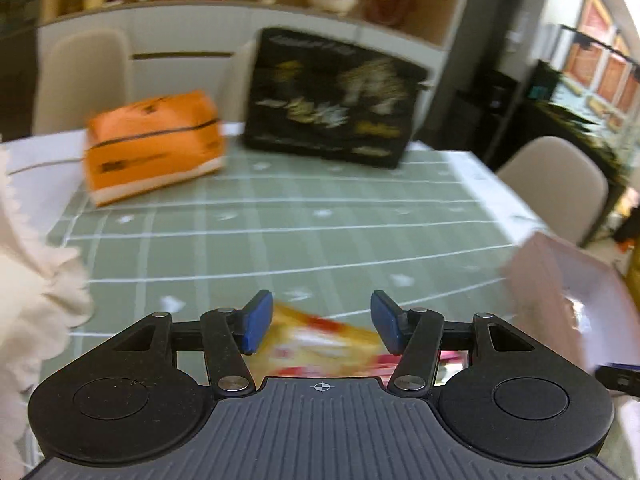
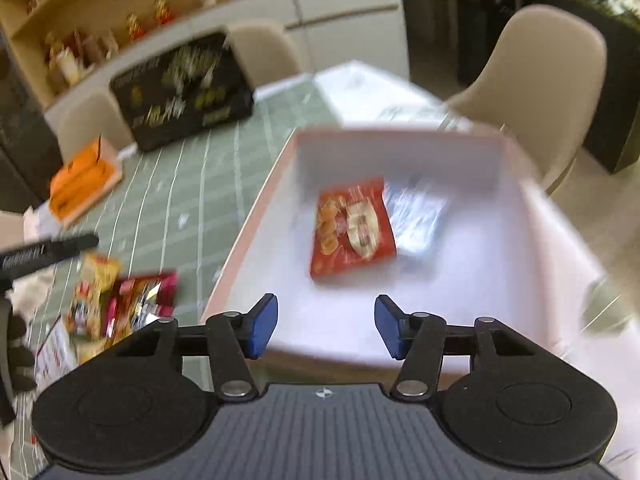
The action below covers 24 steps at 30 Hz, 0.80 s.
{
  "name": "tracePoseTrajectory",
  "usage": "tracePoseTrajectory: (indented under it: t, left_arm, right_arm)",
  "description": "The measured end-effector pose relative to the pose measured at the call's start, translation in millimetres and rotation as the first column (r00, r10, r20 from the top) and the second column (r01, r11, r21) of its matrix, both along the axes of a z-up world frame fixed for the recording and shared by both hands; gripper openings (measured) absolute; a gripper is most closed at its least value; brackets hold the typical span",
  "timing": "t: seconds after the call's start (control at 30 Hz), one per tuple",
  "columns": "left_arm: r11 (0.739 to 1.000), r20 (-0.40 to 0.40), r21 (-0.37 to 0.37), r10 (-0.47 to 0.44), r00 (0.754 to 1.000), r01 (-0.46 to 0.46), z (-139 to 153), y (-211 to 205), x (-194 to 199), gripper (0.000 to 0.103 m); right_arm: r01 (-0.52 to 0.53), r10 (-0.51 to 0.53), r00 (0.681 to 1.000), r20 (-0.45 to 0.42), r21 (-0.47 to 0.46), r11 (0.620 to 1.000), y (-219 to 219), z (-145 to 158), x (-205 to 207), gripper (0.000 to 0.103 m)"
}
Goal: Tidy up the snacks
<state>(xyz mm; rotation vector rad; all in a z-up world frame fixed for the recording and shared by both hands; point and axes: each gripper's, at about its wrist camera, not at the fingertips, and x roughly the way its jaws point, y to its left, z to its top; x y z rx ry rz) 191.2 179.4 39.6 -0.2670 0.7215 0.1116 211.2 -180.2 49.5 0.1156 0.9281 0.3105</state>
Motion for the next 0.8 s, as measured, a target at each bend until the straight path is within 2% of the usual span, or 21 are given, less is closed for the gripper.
tracePoseTrajectory:
  t: [0.07,0.13,0.23,0.37,0.43,0.57,0.7,0.73,0.8]
  left_arm:
    - [1.000,-0.043,-0.024,-0.001,0.999,0.000,-12,7,2,0.060]
    - [0.998,-0.067,-0.040,-0.057,0.996,0.054,-22,2,5,0.062]
    - [0.987,-0.048,0.020,-0.159,0.986,0.160,-17,-22,-4,0.061]
    - [0.952,-0.068,-0.005,-0.307,0.949,0.307,-17,-50,-18,0.062]
    - [0.936,-0.078,-0.014,-0.352,0.933,0.352,-19,-59,-33,0.063]
    - [0.918,-0.113,-0.002,-0.394,0.912,0.397,-26,-71,-63,0.063]
    - [0.905,-0.148,0.021,-0.417,0.897,0.424,-24,-74,-96,0.058]
    - [0.907,-0.151,0.018,-0.413,0.898,0.420,-24,-73,-102,0.058]
    - [0.918,-0.150,-0.033,-0.395,0.906,0.395,-22,-64,-112,0.057]
  right_arm:
    - [0.015,-0.015,1.000,0.020,0.015,1.000,12,0,-10,0.052]
    - [-0.027,0.027,1.000,0.013,0.050,0.998,24,3,-20,0.051]
    - [-0.063,0.062,0.998,0.021,0.033,0.998,37,5,-37,0.051]
    - [-0.078,0.077,0.997,0.028,0.051,0.996,31,9,-61,0.052]
    - [-0.094,0.092,0.995,0.038,0.050,0.994,33,10,-77,0.052]
    - [-0.126,0.124,0.991,0.056,0.038,0.991,40,9,-94,0.050]
    - [-0.130,0.125,0.990,0.066,0.076,0.989,31,17,-102,0.051]
    - [-0.132,0.126,0.989,0.079,0.084,0.988,27,21,-107,0.053]
    - [-0.157,0.146,0.981,0.126,0.081,0.984,23,30,-125,0.066]
